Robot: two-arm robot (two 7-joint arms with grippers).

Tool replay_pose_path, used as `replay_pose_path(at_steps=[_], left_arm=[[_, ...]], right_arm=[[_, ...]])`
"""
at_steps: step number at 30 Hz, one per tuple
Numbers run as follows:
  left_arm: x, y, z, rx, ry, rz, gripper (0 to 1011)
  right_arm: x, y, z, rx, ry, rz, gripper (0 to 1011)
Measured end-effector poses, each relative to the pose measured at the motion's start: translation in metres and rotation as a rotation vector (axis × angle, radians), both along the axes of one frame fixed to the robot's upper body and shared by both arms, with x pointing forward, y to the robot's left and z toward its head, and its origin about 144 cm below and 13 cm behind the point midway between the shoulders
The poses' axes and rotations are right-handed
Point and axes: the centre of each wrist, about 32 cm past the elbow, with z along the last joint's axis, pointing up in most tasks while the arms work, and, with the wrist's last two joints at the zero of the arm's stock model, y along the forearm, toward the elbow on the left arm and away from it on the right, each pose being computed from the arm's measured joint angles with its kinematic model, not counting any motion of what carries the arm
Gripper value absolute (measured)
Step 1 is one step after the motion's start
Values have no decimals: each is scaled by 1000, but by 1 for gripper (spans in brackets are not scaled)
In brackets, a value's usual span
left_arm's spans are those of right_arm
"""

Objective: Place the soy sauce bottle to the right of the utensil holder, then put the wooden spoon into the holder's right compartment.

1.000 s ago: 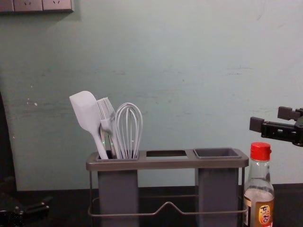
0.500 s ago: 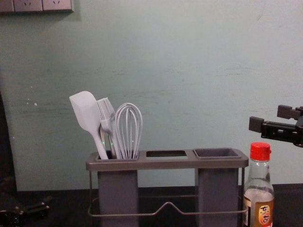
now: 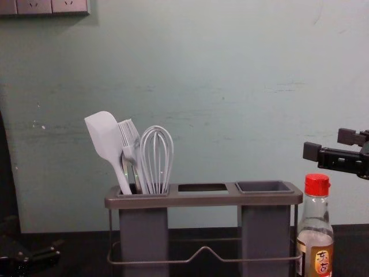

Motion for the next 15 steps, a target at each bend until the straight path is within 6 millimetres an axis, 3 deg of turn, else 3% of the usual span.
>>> replay_pose_path(at_steps=[6, 15], left_arm=[[0, 0, 0, 0, 0, 0, 1005], [0, 0, 0, 0, 0, 0, 1005]], right_arm=[[-8, 4, 0, -23, -34, -41, 1004], [-45, 11, 12, -38, 98, -47, 1004]])
